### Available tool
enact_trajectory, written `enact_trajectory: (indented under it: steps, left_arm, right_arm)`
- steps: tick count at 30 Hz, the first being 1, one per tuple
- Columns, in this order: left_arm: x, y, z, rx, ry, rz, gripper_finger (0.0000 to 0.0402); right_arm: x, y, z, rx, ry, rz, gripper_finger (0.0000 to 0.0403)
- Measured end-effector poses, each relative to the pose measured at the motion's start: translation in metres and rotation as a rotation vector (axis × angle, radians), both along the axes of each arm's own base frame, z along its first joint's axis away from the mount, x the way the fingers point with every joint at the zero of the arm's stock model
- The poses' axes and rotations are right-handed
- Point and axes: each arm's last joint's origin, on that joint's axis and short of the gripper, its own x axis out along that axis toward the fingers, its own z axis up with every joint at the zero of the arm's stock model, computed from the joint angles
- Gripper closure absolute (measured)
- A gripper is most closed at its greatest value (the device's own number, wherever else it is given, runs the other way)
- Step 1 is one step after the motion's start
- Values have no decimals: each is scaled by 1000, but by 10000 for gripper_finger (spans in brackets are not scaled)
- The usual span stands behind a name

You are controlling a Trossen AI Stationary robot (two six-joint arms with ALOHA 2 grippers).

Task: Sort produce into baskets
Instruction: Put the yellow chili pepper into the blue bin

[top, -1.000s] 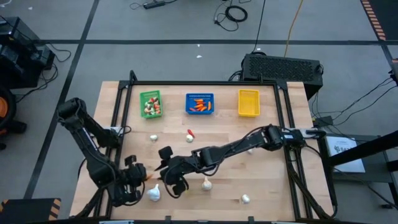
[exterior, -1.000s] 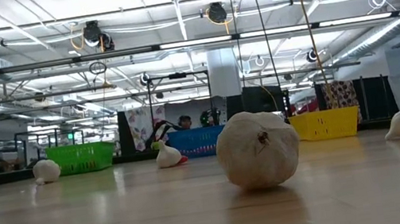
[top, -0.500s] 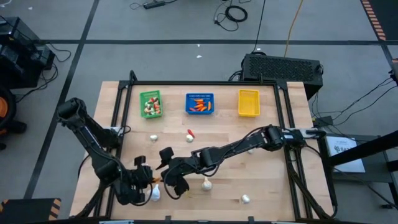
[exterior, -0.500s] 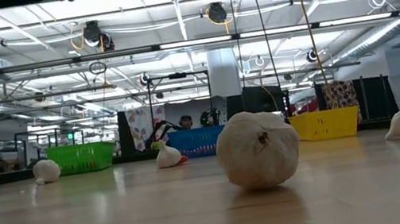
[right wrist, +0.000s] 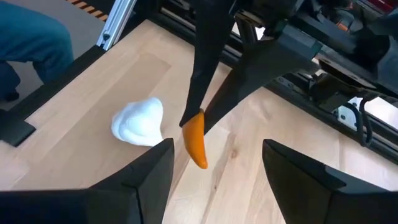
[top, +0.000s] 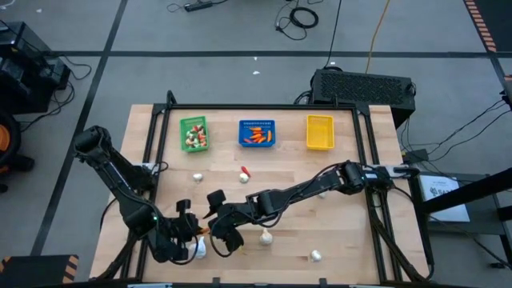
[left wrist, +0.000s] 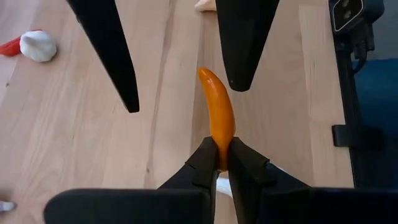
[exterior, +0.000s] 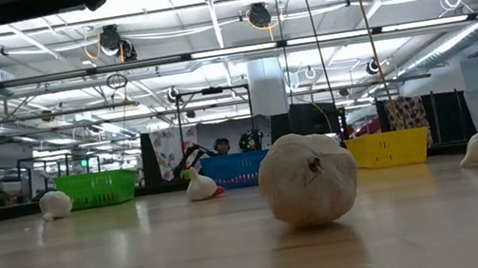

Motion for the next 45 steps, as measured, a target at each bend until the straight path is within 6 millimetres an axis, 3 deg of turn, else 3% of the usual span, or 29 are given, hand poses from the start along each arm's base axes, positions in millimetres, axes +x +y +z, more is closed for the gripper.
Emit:
enact_trajectory:
  steps: [9,26,29,33,40,45]
  left_arm:
    - [0,1,0,24,-26,14,369]
    - [0,2,0,44,-37,23,369]
    - [0,2,0,75,-39,-16,356]
    - [1,2,1,103,-51,-28,304]
    - [-2,7,-1,186,-45,-12,194]
    - [-6,22,-5,251,38,77,156]
  right_arm:
    - [0,0,0,15,5,-12,203]
    - [-1,-1,-2,-13,23,4,375]
    - [-2,-1,-1,-22,23,10,396]
    - [-2,-2,-2,-30,36,3,394]
    - [-9,-37,6,-24,157,-79,400]
    - [-12,-96,10,57,291,-155,402]
